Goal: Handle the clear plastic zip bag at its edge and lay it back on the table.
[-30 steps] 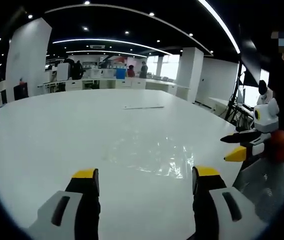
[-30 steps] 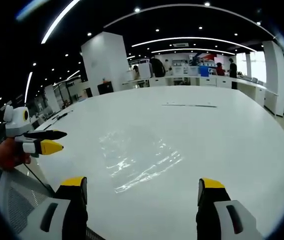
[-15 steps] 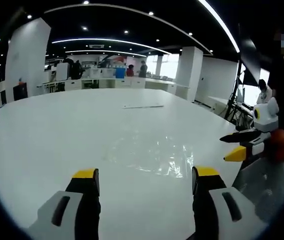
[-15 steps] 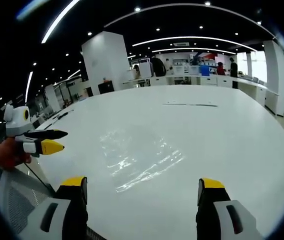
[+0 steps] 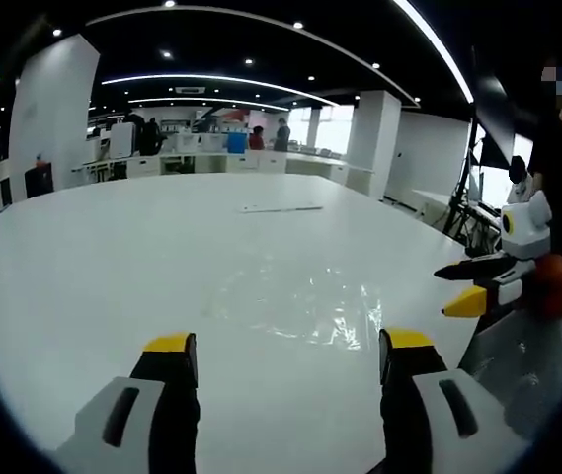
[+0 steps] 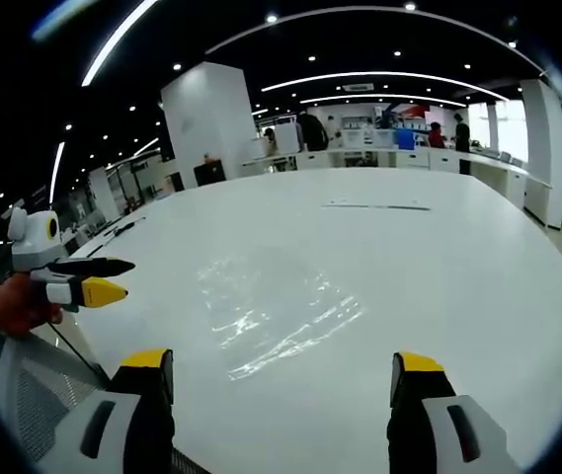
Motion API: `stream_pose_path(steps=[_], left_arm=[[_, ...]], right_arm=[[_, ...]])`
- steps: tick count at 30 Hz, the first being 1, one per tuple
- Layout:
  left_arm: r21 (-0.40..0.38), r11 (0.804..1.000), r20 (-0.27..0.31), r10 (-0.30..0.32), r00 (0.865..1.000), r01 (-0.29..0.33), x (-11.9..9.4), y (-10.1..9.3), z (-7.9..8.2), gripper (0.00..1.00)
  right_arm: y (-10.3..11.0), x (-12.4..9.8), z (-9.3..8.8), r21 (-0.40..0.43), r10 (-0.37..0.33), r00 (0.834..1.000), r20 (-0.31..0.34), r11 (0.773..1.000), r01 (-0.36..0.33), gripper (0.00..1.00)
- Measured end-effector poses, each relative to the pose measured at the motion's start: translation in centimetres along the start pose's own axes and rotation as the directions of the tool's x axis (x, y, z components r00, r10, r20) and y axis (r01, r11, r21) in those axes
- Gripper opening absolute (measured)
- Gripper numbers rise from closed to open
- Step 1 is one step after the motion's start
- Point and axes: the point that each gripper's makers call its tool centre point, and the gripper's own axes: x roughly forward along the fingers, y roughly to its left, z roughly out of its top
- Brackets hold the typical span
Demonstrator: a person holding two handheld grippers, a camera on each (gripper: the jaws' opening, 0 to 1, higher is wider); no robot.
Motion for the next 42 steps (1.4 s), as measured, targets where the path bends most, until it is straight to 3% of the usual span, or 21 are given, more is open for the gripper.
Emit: stream_pose_path(steps=[14, 29, 36, 42], left_arm=[[-0.008, 1.0, 0.007, 0.01, 1.0, -0.01, 0.0, 0.5, -0.1, 0.74], [0.008, 1.0, 0.0, -0.006, 1.0, 0.006, -0.1, -0.4, 0.0, 0.74], [0.014, 1.0, -0.005, -0.012, 1.0, 0.012, -0.1, -0.3, -0.1, 0.74], [0.022, 1.0, -0.02, -0.007, 1.0, 0.008, -0.1, 0.2, -0.4, 0.73]], right_arm=[[0.0, 0.2, -0.2, 0.0, 0.003, 1.0, -0.004, 1.0, -0.003, 0.91], [0.2, 0.1, 0.0, -0.008, 0.011, 1.0, -0.001, 1.0, -0.011, 0.9], [1.7, 0.6, 0.3, -0.044, 0.049, 0.999, -0.011, 0.998, -0.05, 0.89], [2.4, 2.6, 1.2, -0.035, 0.084, 0.996, -0.008, 0.996, -0.084, 0.87]])
